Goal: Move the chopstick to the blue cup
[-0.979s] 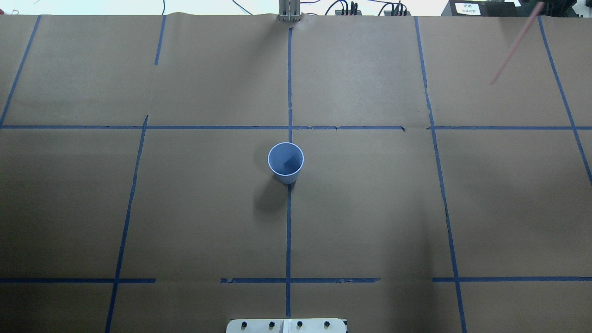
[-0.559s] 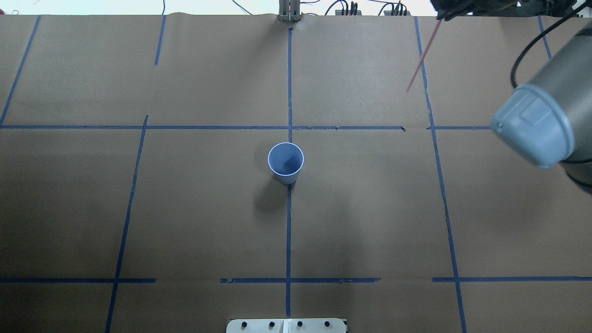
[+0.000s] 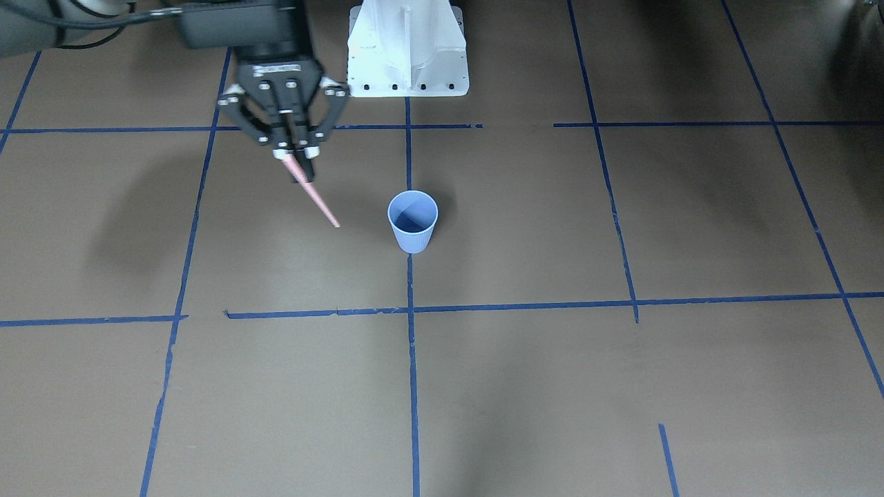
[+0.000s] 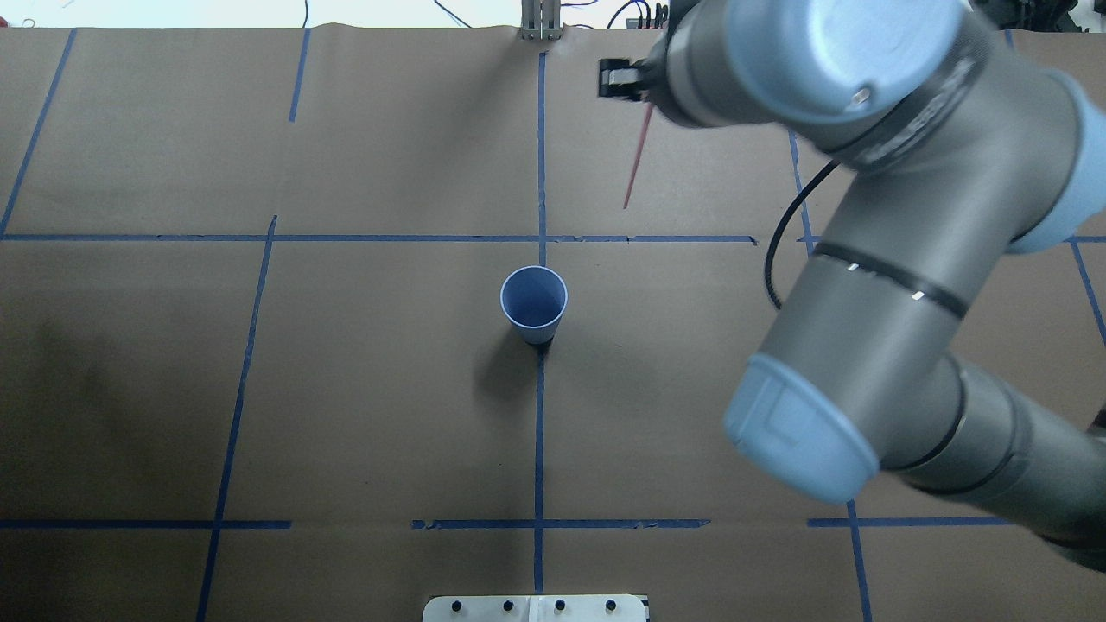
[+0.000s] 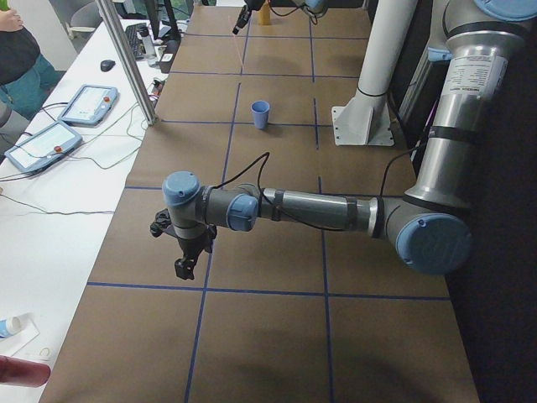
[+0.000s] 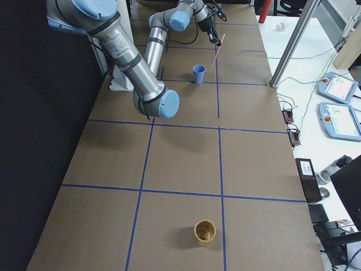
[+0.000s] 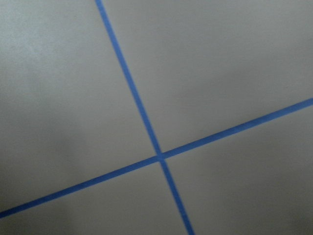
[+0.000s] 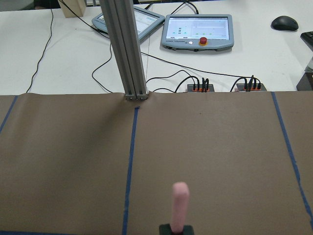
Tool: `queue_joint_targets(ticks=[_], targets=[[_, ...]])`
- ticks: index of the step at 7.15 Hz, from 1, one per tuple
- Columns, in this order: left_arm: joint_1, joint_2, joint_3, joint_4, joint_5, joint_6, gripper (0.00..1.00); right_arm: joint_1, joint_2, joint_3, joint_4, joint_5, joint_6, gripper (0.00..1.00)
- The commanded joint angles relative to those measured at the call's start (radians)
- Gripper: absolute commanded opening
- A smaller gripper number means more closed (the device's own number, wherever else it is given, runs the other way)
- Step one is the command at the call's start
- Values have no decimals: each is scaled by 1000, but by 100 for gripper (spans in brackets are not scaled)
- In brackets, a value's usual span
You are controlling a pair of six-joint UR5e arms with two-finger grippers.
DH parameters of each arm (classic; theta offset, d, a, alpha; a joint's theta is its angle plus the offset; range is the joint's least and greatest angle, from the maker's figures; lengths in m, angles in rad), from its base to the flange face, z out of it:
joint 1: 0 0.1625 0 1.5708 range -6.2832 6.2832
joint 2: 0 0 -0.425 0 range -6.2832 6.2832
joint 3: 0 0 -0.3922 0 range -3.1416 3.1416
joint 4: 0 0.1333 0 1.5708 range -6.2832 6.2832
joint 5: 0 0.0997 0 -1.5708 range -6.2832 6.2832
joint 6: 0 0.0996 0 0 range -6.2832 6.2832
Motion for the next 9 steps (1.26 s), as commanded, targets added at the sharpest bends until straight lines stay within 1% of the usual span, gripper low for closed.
queue_joint_targets(ticks=[1,2,3,7,8,9], targets=[[-14,0,8,-11,-3,1,100,-99,107,-126,6,-91,57,0],[-12,2,8,-11,-3,1,100,-119,147,-176,6,-106,93,0],[-12,2,7,-11,-3,1,100,-148,142,-182,6,-120,98,0],[-12,2,7,-9,-3,0,100,-196,90,-183,3,-120,98,0],[-12,2,5,-11,-3,0,100,-209,80,-183,3,-120,98,4],[-12,2,3,-11,-3,-2,100,-214,78,-183,6,-120,104,50]])
